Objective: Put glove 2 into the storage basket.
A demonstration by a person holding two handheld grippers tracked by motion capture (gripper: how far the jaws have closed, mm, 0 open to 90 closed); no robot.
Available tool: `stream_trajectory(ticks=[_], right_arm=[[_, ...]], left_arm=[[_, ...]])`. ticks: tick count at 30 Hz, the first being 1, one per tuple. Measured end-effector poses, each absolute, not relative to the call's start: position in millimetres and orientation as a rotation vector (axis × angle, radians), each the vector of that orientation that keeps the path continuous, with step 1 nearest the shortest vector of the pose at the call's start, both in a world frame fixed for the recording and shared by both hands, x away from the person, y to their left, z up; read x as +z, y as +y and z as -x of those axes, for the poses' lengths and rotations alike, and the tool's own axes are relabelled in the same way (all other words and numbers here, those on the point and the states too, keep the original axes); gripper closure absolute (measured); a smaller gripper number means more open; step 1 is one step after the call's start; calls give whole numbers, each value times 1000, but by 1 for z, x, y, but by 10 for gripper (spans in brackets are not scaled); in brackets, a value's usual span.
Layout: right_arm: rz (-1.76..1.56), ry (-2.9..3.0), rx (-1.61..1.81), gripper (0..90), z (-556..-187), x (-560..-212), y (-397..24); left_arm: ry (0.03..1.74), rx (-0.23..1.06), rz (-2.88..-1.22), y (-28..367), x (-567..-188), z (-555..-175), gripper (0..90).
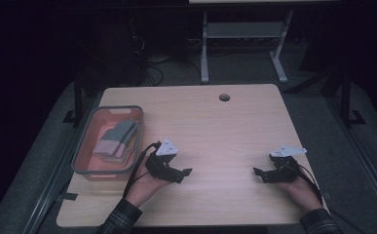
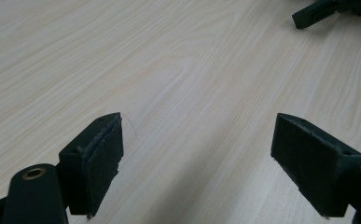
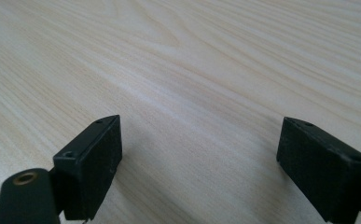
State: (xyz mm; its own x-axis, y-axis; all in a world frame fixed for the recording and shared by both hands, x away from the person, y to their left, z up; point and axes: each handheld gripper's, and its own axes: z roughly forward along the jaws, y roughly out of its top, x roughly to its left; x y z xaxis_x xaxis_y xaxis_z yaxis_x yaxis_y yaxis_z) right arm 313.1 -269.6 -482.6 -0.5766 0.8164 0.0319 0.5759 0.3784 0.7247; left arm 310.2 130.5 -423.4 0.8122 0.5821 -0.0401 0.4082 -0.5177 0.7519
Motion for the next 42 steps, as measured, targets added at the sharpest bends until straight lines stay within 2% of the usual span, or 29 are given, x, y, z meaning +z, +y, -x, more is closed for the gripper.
stream_trajectory(ticks=[42], right_arm=[[-1218,2313,1015,137,-313,-483,-269]], left_arm=[[644,312,-2285,105,-476,-304,125]])
